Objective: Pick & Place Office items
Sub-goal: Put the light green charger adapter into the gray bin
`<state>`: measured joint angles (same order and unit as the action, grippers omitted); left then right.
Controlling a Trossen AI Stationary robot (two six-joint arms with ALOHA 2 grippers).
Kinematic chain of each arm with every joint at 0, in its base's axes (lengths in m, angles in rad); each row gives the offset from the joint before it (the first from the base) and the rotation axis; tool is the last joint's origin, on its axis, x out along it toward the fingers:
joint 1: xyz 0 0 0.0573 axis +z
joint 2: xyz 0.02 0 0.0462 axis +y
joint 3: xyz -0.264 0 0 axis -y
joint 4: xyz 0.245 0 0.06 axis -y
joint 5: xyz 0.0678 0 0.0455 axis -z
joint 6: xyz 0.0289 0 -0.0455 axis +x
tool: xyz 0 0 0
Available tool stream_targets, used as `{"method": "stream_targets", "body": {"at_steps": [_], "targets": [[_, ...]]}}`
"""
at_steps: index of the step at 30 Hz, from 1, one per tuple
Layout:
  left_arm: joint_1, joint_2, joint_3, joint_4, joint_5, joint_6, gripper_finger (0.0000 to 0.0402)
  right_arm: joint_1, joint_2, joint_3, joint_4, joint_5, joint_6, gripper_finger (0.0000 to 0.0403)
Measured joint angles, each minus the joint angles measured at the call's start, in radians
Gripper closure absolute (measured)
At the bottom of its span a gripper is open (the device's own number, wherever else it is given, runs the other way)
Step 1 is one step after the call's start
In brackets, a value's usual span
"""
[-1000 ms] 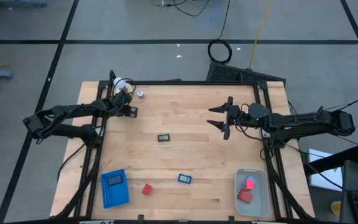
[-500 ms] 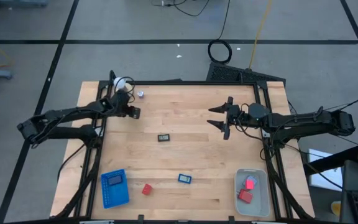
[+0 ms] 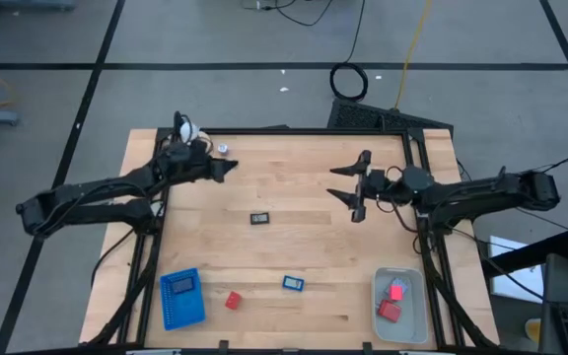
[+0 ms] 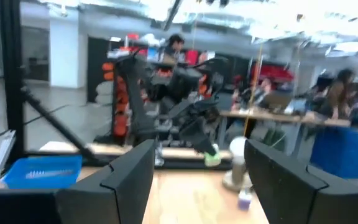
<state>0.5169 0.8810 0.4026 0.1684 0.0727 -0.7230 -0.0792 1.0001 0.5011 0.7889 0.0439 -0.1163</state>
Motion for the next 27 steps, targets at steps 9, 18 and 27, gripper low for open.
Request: {"method": "stream_targets", "body": {"at_steps": [9,18,27], "targets": [[-0.12,0.088,0.0,0.447,0.008,-0.121,0.0267,0.003,0.222,0.0,0.337,0.086,-0.13,0.0156],[-0.159,0.306,0.005,0.728,0.06,-0.281,0.0267,-0.005,0.375,0.05,0.421,0.073,-0.119,0.0121],[-0.206,0.481,0.151,0.796,0.12,-0.34,0.0265,-0.006,0.475,0.2,0.258,0.038,-0.104,0.0108]]}}
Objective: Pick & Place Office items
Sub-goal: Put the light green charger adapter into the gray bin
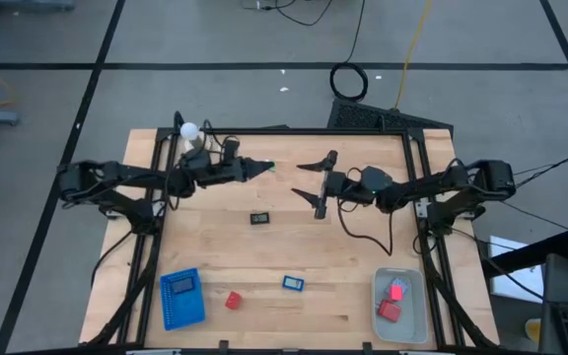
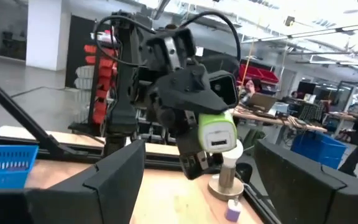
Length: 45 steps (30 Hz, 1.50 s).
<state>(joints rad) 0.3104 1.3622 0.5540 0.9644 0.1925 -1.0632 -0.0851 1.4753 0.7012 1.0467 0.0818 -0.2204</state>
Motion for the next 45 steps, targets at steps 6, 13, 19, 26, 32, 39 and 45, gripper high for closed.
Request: {"method": "stream_targets", "body": {"at_steps": [6,13,19,26,32,39,45], "targets": [[-0.024,0.013,0.06,-0.029,0.009,0.052,0.0265,-0.001,0.003,0.005,0.014,0.025,-0.007,0.0108],[-0.024,0.013,0.061,-0.033,0.009,0.054,0.0265,-0.001,0.003,0.005,0.034,0.022,-0.012,0.0108],[-0.024,0.013,0.061,-0.033,-0.005,0.047,0.0265,-0.001,0.003,0.005,0.037,0.022,-0.027,0.0108],[-0.026,0.013,0.061,-0.032,-0.018,0.023,0.0265,-0.001,0.003,0.023,0.032,0.022,-0.028,0.0107],[-0.044,0.013,0.061,-0.031,-0.041,-0.031,0.0265,-0.001,0.031,0.084,-0.034,0.021,-0.05,0.0107],[-0.056,0.013,0.061,-0.028,-0.052,-0.119,0.0265,-0.001,0.061,0.14,-0.081,0.021,-0.08,0.0107],[-0.063,0.013,0.061,-0.027,-0.053,-0.152,0.0265,-0.001,0.061,0.143,-0.081,0.021,-0.084,0.0107]]}}
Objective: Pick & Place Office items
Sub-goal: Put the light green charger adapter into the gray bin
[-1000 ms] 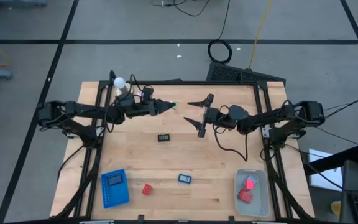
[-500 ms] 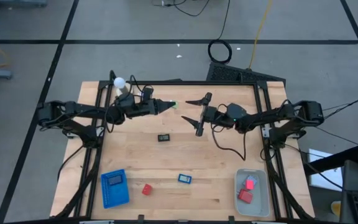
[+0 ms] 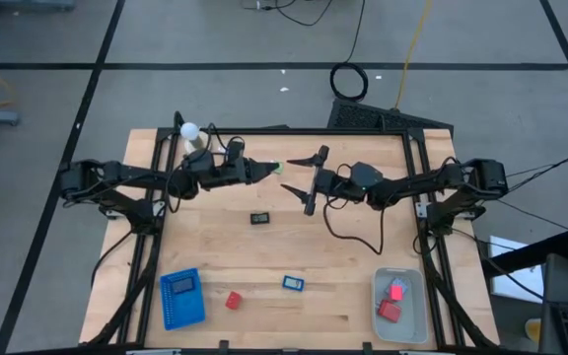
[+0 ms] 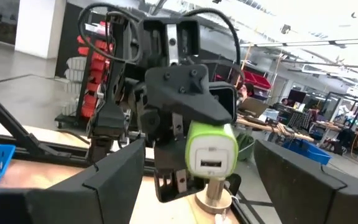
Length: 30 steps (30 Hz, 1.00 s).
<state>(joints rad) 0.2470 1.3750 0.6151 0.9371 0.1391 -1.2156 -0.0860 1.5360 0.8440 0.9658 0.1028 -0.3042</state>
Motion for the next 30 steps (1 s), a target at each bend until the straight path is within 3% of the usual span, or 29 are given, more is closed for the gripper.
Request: {"method": "stream_targets", "body": {"at_steps": [9,19,30], "targets": [[-0.027,0.039,0.021,0.003,-0.013,-0.008,0.0265,0.0,-0.001,0.0,0.017,0.0,0.0,0.0107],[-0.054,0.167,0.17,-0.005,0.071,0.005,0.0265,0.0,-0.001,-0.001,0.006,0.003,0.001,0.0108],[-0.051,0.176,0.172,-0.008,0.033,0.032,0.0265,0.0,-0.001,-0.001,-0.036,0.005,-0.003,0.0108]]}}
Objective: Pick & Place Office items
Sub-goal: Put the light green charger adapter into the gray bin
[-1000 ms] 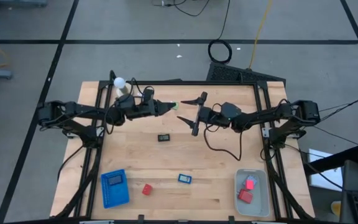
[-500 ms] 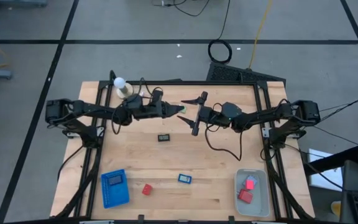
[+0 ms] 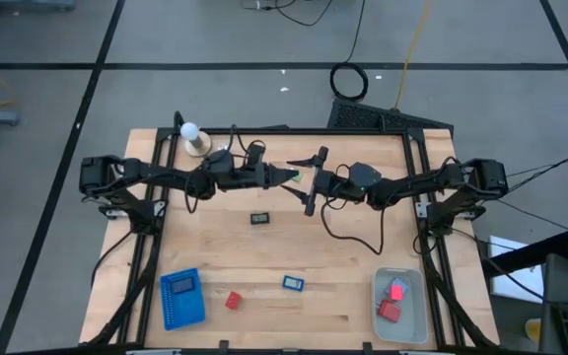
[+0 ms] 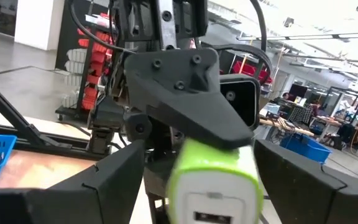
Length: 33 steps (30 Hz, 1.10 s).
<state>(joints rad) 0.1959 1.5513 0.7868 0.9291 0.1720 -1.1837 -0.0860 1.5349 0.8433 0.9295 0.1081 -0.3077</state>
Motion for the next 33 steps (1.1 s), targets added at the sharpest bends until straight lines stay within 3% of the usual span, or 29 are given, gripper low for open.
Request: {"method": "stream_targets", "body": {"at_steps": [8,17,21,33], "targets": [[0.007,-0.001,-0.001,-0.018,-0.029,0.023,0.0265,0.0,0.0,0.0,0.0,0.078,-0.027,0.0108],[0.025,-0.001,-0.001,-0.005,-0.051,0.039,0.0265,0.0,0.0,-0.001,0.017,0.083,-0.037,0.0108],[0.037,-0.001,-0.001,-0.001,-0.048,0.044,0.0265,0.0,0.0,-0.001,0.026,0.144,-0.066,0.0113],[0.045,-0.001,-0.002,0.011,-0.041,0.046,0.0265,0.001,0.0,-0.001,0.03,0.154,-0.079,0.0187]]}}
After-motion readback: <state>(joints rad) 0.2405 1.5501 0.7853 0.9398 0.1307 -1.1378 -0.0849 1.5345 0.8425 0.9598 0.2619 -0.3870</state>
